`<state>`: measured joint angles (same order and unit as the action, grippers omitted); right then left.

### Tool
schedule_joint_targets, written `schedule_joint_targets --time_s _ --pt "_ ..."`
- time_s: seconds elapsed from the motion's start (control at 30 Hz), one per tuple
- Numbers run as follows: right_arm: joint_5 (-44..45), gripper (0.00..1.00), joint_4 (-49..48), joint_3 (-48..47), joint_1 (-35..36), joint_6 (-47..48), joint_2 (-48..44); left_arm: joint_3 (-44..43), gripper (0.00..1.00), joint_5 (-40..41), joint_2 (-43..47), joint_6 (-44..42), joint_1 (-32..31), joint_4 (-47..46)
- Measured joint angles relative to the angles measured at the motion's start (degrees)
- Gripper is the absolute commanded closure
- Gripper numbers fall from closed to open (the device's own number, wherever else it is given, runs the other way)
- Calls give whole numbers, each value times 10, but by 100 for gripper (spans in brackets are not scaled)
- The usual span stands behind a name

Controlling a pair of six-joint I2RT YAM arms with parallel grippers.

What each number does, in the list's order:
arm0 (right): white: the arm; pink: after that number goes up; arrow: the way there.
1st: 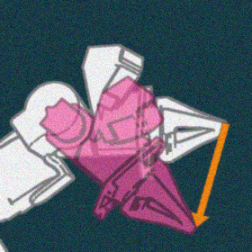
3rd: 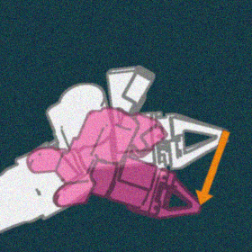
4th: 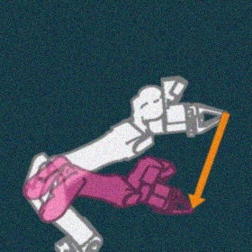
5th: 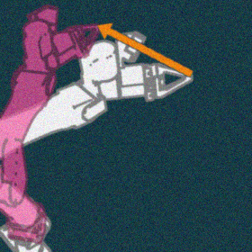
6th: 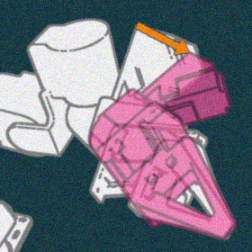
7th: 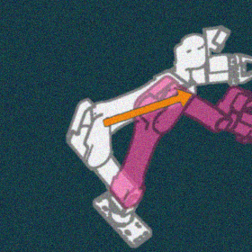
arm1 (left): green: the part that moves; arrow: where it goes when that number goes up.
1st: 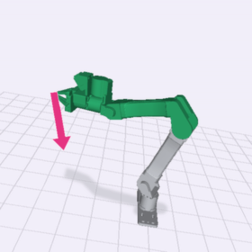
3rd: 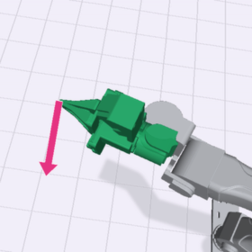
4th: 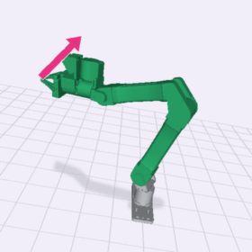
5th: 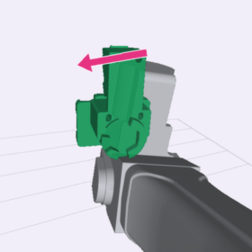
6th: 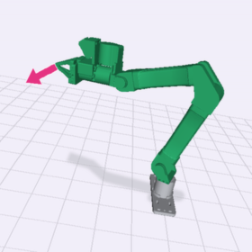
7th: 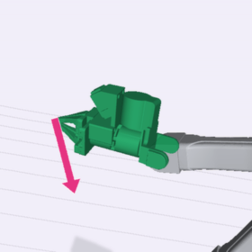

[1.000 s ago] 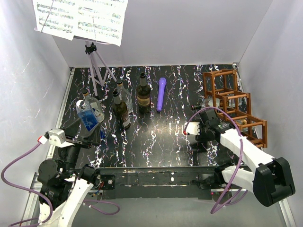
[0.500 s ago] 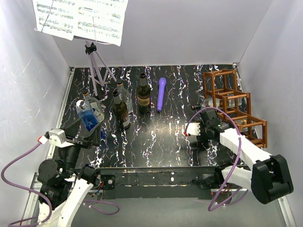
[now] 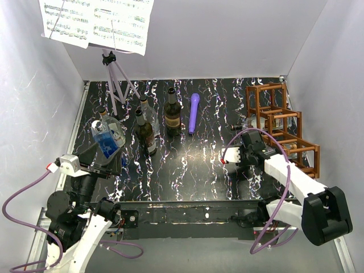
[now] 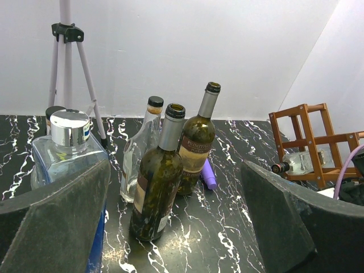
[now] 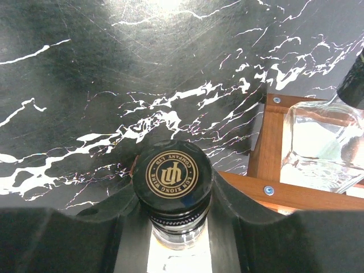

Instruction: Take the wine bottle off the wine rack

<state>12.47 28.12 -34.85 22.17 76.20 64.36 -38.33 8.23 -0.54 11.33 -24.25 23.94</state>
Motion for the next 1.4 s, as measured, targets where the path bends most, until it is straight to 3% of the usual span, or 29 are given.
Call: schedule_joint_targets --time_s 0.5,1.4 --pt "-15 99 41 -9 36 -4 -14 0 2 2 0 0 0 0" --pt "24 99 116 -113 178 -128 116 0 2 4 0 0 -1 0"
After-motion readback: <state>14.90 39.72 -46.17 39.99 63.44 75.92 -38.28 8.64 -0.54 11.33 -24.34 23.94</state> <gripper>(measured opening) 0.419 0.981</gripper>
